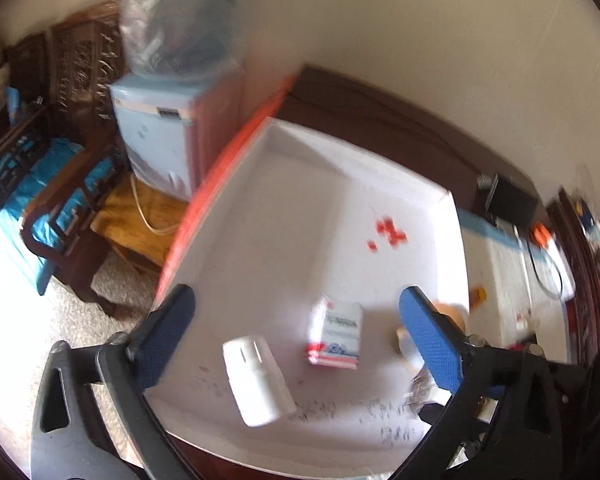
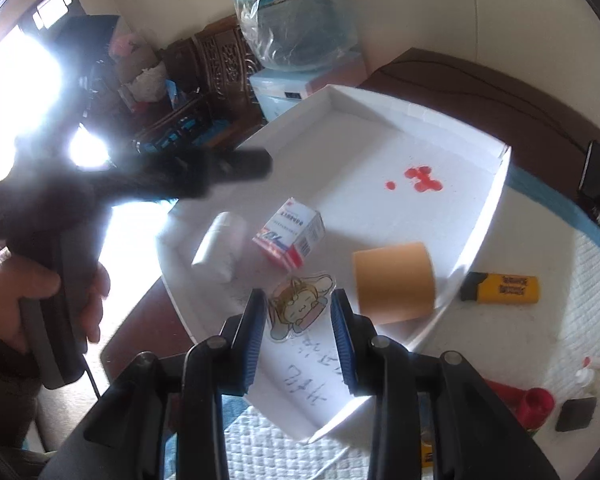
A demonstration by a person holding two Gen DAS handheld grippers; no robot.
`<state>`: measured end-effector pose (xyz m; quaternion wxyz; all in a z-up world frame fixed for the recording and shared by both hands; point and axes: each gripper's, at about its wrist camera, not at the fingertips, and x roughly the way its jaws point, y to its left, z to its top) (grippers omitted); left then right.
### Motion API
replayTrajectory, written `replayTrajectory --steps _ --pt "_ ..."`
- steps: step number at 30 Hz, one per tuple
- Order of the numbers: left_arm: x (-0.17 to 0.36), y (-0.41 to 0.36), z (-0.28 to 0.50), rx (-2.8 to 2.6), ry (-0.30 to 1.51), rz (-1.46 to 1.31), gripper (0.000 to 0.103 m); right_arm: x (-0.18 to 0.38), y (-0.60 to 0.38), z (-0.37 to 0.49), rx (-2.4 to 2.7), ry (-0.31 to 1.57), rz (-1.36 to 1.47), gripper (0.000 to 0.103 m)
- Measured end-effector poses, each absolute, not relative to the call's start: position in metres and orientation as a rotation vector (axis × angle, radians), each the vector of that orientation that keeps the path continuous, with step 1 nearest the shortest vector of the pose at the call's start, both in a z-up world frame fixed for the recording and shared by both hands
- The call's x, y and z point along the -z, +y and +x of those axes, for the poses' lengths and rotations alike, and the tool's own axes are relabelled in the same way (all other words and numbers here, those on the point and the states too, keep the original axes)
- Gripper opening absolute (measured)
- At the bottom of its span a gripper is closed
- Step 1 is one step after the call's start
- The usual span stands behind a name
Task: Organize rigid objects
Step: 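Carry the medicine box and charm into the white tray and open both tools, then move both open tools back over the remaining items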
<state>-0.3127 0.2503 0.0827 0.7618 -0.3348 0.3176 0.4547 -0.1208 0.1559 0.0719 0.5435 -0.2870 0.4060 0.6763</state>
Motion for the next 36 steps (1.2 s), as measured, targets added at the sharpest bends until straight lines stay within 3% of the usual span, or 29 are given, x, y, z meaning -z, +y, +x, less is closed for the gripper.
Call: replayTrajectory --steps 1,2,3,4,13,19,27,34,36 --pt "-0.085 0.252 -0.316 -1.009 0.68 -0.726 0.103 -0.074 0.155 -0.12 -1.606 0.953 -0.676 0.058" --pt "-0.087 0.252 -0.32 -1.029 0.67 -0.725 0.103 -0.076 0.153 -0.119 -1.607 0.945 -0.663 0.087" --pt "-0.09 0.252 -0.324 -1.042 0.655 -0.724 0.103 -0.078 0.151 -0.118 -1.611 0.937 -0.645 0.1" --pt "-0.093 0.252 -0.327 -1.05 0.64 -0.724 0.103 -0.08 0.149 -0.118 -1.614 0.93 -0.632 0.103" --pt "-0.116 0.227 -0.336 -1.04 0.567 -0.702 0.103 -0.097 0.128 -0.112 -1.607 0.854 -0.528 0.103" --pt "-0.123 0.203 -0.315 -0.982 0.568 -0.672 0.103 -0.116 0.097 -0.051 -1.49 0.817 -0.353 0.103" --pt "-0.103 0.156 -0.239 -0.77 0.723 -0.631 0.103 -0.096 0.035 0.054 -1.187 0.897 -0.321 0.103" --pt "-0.082 0.119 -0.159 -0.608 0.87 -0.579 0.103 -0.062 -0.007 0.095 -1.054 1.042 -0.315 0.102" --pt "-0.077 0.112 -0.143 -0.578 0.893 -0.585 0.1 -0.058 -0.012 0.096 -1.065 1.055 -0.335 0.096"
